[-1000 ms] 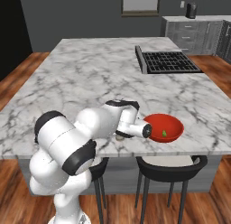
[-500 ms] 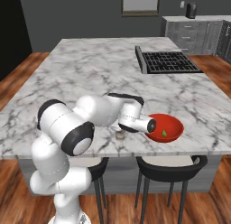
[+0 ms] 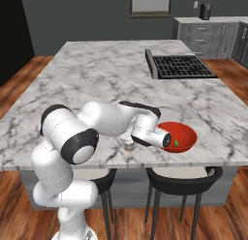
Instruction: There is a bowl on the dining counter. Grab a lemon wedge from the fridge and place it in the bowl. Then get the liquor bottle and glass cup from the cabinet and place them next to the bowl.
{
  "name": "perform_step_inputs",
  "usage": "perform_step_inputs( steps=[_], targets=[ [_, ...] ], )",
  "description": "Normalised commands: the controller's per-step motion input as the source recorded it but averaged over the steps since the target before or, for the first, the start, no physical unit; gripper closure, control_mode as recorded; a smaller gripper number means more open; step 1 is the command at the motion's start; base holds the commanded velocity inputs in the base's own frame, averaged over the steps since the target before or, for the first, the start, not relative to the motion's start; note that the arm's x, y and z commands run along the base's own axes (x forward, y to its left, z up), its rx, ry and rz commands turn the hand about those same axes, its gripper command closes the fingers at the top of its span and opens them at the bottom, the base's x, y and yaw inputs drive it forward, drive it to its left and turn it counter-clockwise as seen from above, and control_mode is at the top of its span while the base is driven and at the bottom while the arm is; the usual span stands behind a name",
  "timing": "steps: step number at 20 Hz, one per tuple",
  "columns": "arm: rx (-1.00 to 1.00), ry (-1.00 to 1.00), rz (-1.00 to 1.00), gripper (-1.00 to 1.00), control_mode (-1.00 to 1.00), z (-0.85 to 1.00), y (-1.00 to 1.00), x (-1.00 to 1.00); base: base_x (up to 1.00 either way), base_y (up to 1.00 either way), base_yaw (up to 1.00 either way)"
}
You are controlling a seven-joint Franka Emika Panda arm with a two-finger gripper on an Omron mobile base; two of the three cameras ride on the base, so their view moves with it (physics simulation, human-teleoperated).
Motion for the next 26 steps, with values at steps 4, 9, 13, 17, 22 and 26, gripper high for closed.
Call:
perform_step_inputs(
  steps=[4,9,13,17,22,26],
  targets=[
    [0.02,0.00,0.00,-1.00,-1.00,0.29,0.00,0.00,0.00,0.00,0.00],
    [0.04,0.00,0.00,-1.00,-1.00,0.41,0.00,0.00,0.00,0.00,0.00],
    [0.02,-0.04,0.00,-1.00,-1.00,0.61,0.00,-0.13,0.00,0.00,0.00],
    [0.03,-0.06,0.00,-1.00,-1.00,0.78,0.01,-0.38,0.00,0.00,0.00],
    [0.04,-0.01,0.00,-1.00,-1.00,0.75,0.15,-0.54,0.00,0.00,0.00],
    [0.02,0.04,-0.03,-1.00,-1.00,0.74,0.27,-0.48,0.00,0.00,0.00]
  ],
)
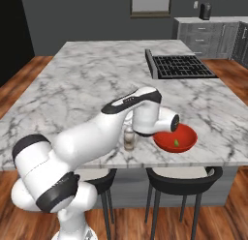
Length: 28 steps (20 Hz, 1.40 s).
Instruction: There is a bowl on the dining counter. Grab a lemon wedge from the fridge and place it in the bowl. Then get the liquor bottle and glass cup from the cabinet and place them next to the bowl.
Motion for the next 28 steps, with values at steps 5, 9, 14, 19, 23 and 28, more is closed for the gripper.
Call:
perform_step_inputs(
  steps=[5,9,14,19,23,28],
  targets=[
    [0.00,0.11,-0.02,-1.00,-1.00,0.67,0.33,-0.50,0.00,0.00,0.00],
    [0.00,0.13,-0.05,-1.00,-1.00,0.50,0.40,-0.57,0.00,0.00,0.00],
    [-0.05,0.13,-0.10,-1.00,-1.00,0.30,0.47,-0.62,0.00,0.00,0.00],
    [-0.05,0.13,-0.18,-1.00,-1.00,0.20,0.42,-0.71,0.00,0.00,0.00],
    [-0.01,0.13,-0.25,-1.00,-1.00,0.30,0.26,-0.81,0.00,0.00,0.00],
    [0.00,0.11,-0.31,-1.00,-1.00,0.22,0.17,-0.85,0.00,0.00,0.00]
  ],
)
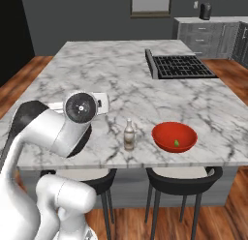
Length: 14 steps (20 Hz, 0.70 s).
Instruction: There is a bowl on the dining counter. Grab a lemon wedge from the fridge and place it in the bowl. Then get the liquor bottle and glass cup from the cabinet and place them next to the bowl.
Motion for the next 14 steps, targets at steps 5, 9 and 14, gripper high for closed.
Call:
perform_step_inputs(
  steps=[5,9,14],
  targets=[
    [0.00,0.06,-0.34,-1.00,-1.00,0.04,0.22,-0.79,0.00,0.00,0.00],
    [0.00,0.02,-0.28,-1.00,-1.00,-0.01,0.20,-0.64,0.00,0.00,0.00],
    [0.00,0.01,-0.17,-1.00,-1.00,-0.22,0.01,-0.67,0.00,0.00,0.00]
  ],
)
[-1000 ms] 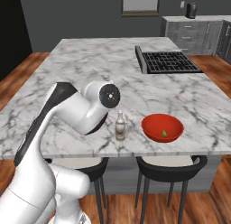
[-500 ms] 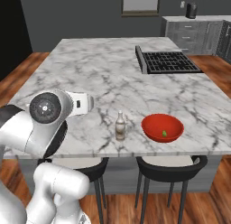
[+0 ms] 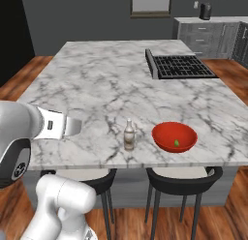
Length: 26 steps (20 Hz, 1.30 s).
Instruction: There is a bowl on the dining counter. Grab a lemon wedge from the fridge and place it in the bowl. Then get the liquor bottle and glass cup from the cabinet and place them next to the bowl.
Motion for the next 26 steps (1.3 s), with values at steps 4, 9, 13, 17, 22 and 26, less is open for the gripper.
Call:
perform_step_inputs(
  steps=[4,9,13,17,22,26],
  targets=[
    [0.00,0.00,-0.08,-1.00,-1.00,-0.20,0.00,-0.24,0.00,0.00,0.00],
    [0.00,0.00,0.00,-1.00,1.00,-0.07,0.00,0.02,-0.08,-0.27,0.00],
    [0.00,0.00,0.00,-1.00,1.00,0.00,0.00,0.00,-0.27,-0.89,-0.05],
    [0.00,0.00,0.00,-1.00,1.00,0.00,0.00,0.00,-0.39,-1.00,-0.03],
    [0.00,0.00,0.00,-1.00,1.00,0.00,0.00,0.00,-0.27,-1.00,0.00],
    [0.00,0.00,0.00,-1.00,1.00,0.00,0.00,0.00,0.00,-1.00,0.01]
  ],
)
